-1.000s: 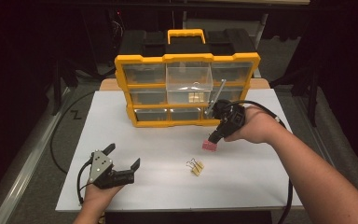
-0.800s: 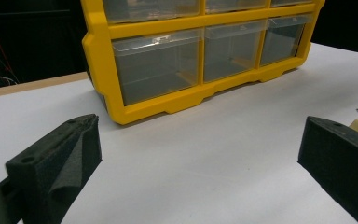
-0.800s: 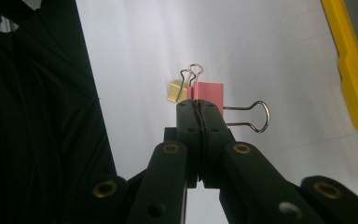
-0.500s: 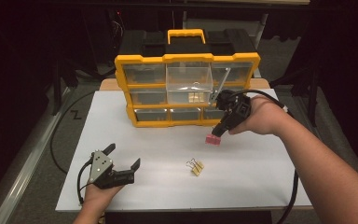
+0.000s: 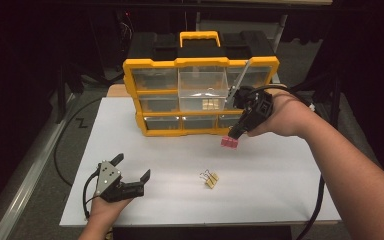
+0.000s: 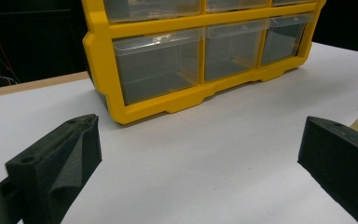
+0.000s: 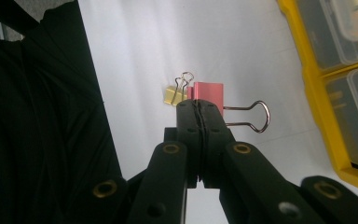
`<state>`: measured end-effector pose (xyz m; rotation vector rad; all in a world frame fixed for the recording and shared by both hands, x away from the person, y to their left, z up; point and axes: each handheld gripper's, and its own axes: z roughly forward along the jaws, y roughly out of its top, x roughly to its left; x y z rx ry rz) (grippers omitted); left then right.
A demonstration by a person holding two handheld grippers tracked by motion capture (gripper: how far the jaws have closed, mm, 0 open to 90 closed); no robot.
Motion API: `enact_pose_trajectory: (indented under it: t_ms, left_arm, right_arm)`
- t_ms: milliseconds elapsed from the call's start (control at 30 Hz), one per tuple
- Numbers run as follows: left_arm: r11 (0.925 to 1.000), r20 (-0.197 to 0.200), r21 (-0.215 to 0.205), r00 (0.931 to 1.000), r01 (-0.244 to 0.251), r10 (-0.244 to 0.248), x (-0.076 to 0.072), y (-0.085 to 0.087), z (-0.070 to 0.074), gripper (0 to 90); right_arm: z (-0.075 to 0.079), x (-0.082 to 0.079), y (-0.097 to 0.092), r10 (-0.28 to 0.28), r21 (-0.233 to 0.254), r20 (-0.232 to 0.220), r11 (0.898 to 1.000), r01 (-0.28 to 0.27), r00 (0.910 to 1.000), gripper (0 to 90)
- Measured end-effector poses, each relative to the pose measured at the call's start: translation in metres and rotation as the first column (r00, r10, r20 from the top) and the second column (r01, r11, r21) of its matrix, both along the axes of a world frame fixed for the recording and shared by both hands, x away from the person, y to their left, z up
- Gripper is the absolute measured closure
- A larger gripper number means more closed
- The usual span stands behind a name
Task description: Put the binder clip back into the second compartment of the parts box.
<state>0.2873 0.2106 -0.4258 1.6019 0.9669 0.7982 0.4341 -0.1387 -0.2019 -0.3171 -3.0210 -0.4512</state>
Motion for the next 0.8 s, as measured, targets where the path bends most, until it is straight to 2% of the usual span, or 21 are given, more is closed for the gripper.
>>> enact_pose_trajectory:
  t_ms: [467, 800]
  left_arm:
    - [1.0000, -0.003, 0.001, 1.0000, 0.002, -0.002, 0.000, 0.000, 0.000, 0.3]
    - [1.0000, -0.002, -0.003, 1.0000, 0.005, -0.005, 0.000, 0.000, 0.000, 0.3]
  right_arm:
    - [0.030, -0.001, 0.004, -0.002, 0.026, 0.038, 1.000, 0.001, 0.9993, 90.0]
    - [0.051, -0.001, 0.004, -0.012, 0.021, 0.067, 1.000, 0.010, 0.9977, 90.0]
